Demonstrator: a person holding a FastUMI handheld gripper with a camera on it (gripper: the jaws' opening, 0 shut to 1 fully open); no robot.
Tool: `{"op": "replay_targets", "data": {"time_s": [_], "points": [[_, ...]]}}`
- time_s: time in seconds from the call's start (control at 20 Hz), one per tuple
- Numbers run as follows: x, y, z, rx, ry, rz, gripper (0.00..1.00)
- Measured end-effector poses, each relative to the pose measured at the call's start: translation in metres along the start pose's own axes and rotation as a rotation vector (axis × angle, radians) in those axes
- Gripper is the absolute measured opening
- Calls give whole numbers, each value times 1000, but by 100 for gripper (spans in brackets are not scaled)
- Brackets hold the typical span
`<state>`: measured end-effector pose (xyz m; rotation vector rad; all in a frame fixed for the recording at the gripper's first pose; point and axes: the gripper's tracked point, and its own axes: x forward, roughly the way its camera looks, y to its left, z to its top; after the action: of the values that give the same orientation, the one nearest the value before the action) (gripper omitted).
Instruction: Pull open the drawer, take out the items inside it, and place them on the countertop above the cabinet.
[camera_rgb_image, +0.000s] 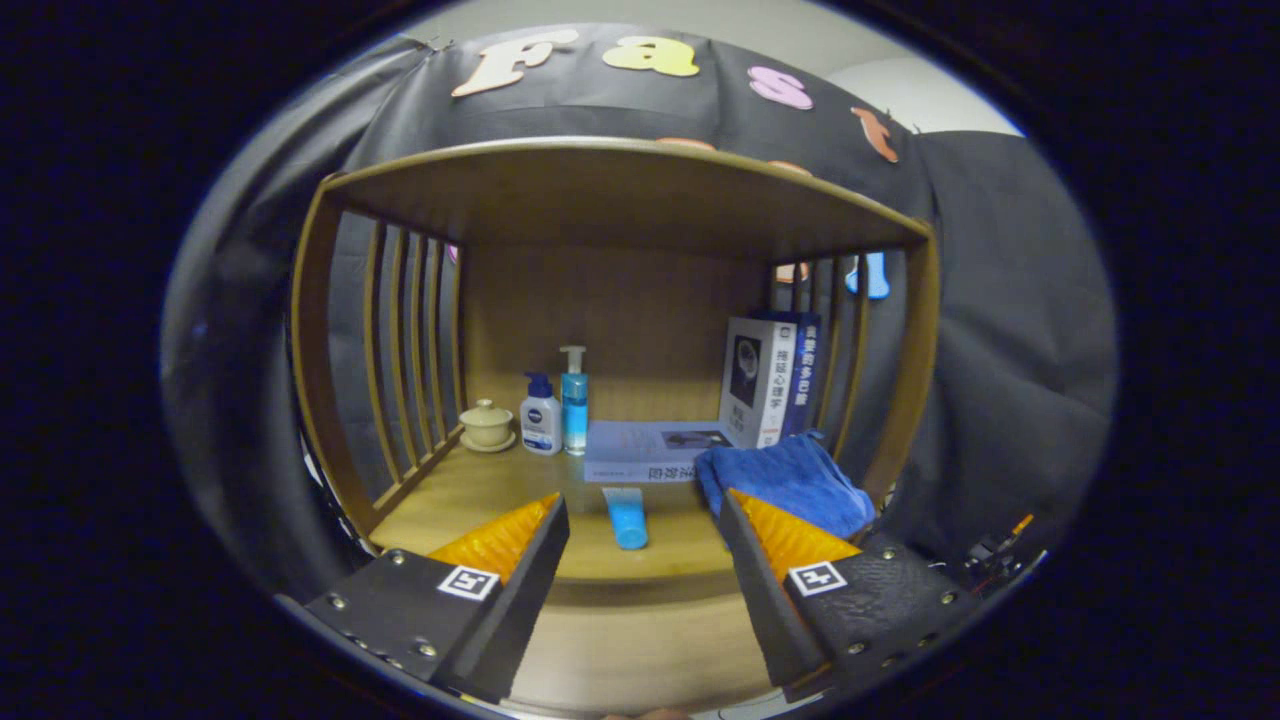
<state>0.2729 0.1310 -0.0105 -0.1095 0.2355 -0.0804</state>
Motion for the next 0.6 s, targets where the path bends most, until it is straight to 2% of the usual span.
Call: {"op": "replay_targets", "data": {"time_s": [0.3,0.6], "points": [[-64,9,-56,40,-34,25,91],[-104,6,-139,121,45,28,92]]}}
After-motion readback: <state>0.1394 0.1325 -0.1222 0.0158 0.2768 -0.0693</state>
